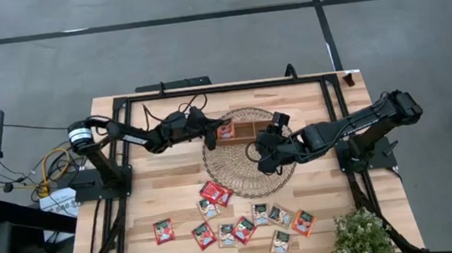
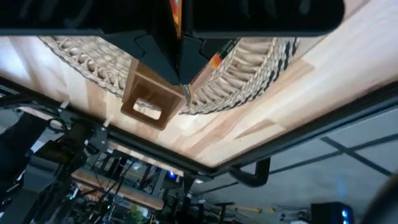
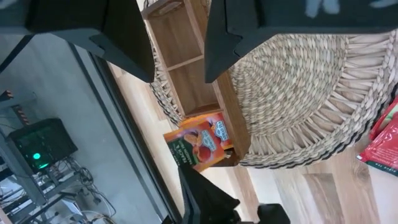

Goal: Pick & Place Tea
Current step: Put the orange tea bag into the left section of the wooden organizer

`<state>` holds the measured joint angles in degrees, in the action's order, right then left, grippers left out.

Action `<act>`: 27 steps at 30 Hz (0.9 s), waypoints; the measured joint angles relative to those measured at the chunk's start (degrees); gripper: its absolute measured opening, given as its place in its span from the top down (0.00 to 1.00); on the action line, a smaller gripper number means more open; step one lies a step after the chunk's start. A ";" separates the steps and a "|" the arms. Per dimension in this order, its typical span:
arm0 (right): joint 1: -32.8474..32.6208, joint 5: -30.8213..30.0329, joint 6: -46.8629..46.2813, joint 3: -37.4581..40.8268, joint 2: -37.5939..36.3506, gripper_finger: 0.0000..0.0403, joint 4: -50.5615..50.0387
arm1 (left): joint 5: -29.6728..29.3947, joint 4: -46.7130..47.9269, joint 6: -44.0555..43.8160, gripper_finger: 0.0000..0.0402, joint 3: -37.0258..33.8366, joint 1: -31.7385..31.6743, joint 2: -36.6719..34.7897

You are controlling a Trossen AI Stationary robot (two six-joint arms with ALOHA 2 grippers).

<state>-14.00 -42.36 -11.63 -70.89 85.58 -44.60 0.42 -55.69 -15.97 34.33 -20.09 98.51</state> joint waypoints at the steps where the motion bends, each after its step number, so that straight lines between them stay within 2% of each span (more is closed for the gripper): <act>1: 0.00 0.08 0.01 0.00 0.00 0.67 0.00 | 0.01 -1.04 0.00 1.00 0.00 -0.09 0.59; 17: 0.00 0.38 0.03 0.00 0.00 0.68 0.00 | -2.22 2.12 -1.68 1.00 0.02 -0.21 2.44; 27: 0.00 0.37 0.04 0.00 0.00 0.68 0.00 | -3.38 2.47 0.21 1.00 0.02 -0.21 2.44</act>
<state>-14.00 -41.98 -11.59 -70.89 85.58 -44.60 -2.96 -53.21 -15.75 34.35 -20.29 100.95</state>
